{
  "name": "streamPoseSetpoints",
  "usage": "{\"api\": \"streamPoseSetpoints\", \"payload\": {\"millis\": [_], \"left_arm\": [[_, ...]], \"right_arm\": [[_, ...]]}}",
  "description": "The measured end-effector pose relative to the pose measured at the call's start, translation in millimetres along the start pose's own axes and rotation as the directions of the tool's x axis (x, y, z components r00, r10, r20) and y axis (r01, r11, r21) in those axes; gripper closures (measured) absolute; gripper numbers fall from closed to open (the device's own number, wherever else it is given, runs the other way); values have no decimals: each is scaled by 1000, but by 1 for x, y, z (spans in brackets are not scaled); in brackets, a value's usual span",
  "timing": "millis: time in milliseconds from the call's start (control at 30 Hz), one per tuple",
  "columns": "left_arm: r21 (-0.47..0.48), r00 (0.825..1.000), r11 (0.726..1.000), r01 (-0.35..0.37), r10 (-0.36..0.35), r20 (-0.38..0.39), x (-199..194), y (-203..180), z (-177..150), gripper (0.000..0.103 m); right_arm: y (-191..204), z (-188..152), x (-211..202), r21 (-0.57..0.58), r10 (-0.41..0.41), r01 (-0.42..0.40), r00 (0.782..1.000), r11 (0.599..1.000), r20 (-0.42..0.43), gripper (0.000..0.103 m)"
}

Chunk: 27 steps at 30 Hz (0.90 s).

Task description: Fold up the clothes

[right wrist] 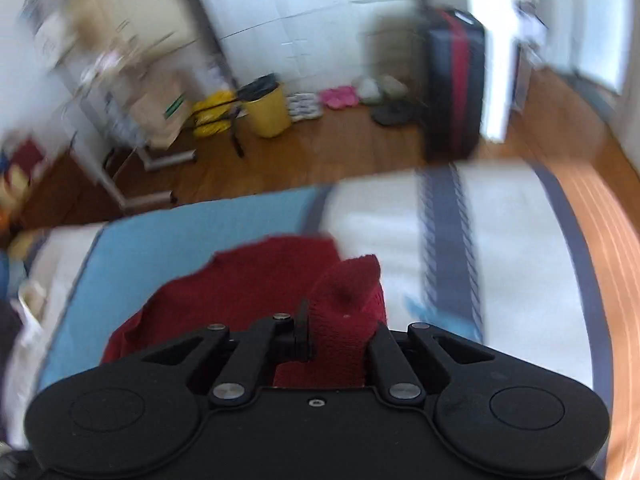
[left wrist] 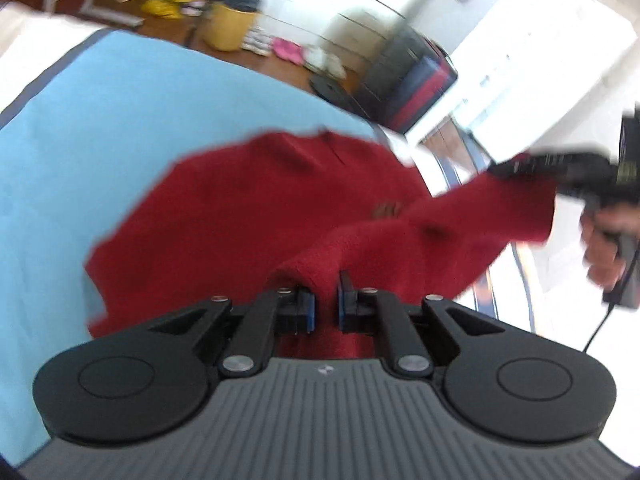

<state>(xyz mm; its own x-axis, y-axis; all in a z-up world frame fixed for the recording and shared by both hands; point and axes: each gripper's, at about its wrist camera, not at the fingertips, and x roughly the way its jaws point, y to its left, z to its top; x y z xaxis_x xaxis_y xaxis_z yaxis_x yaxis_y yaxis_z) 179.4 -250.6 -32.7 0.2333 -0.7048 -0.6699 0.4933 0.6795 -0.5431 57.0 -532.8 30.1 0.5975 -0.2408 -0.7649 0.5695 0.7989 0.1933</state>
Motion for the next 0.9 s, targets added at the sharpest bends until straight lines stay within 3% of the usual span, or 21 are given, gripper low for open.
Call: {"api": "streamPoseSetpoints", "payload": {"millis": [33,100,167,233,267,300,433,467,533,600,667,733,800,900], "left_arm": [[-121,1000,993,9,-9,0,7,20,9,93],[-330,997,941,79,-83,2,18,57,18,93],[-395,996,914,89,-86,26,31,79,21,91],[-373,999,927,50,-47,18,38,88,19,91],[-375,997,924,78,-68,39,38,93,17,91],[-383,994,917,111,-95,62,39,98,14,91],[-504,942,796,335,-275,192,27,118,11,91],[-481,942,810,334,-267,205,21,115,12,91],[-434,941,840,326,-247,230,9,111,15,87],[-374,957,890,260,-188,220,3,100,13,80],[-302,972,938,170,-110,205,-9,86,4,79],[-211,984,974,82,-45,175,-18,73,-4,76],[-139,985,990,20,4,173,-31,65,-13,72],[-92,985,995,48,-31,169,-46,62,-19,62]], "right_arm": [[19,13,16,-68,0,0,1000,998,-8,96],[54,29,47,-205,-69,69,998,976,9,95],[70,45,81,-215,-91,90,996,973,5,94],[72,45,95,-162,-64,70,997,984,39,77],[73,45,103,-136,-51,59,997,989,56,59],[73,40,108,-141,-39,46,998,989,53,55],[66,11,105,-266,39,-24,998,964,53,54],[63,3,100,-301,67,-47,996,952,56,52],[48,-8,85,-245,126,-116,992,963,26,52],[34,-19,68,-180,187,-177,981,968,41,50],[24,-28,56,-133,220,-213,974,968,45,50],[27,-38,61,-179,232,-231,973,956,-14,51],[31,-48,65,-223,241,-251,968,942,-73,53],[43,-56,72,-276,235,-248,969,929,-80,53]]}}
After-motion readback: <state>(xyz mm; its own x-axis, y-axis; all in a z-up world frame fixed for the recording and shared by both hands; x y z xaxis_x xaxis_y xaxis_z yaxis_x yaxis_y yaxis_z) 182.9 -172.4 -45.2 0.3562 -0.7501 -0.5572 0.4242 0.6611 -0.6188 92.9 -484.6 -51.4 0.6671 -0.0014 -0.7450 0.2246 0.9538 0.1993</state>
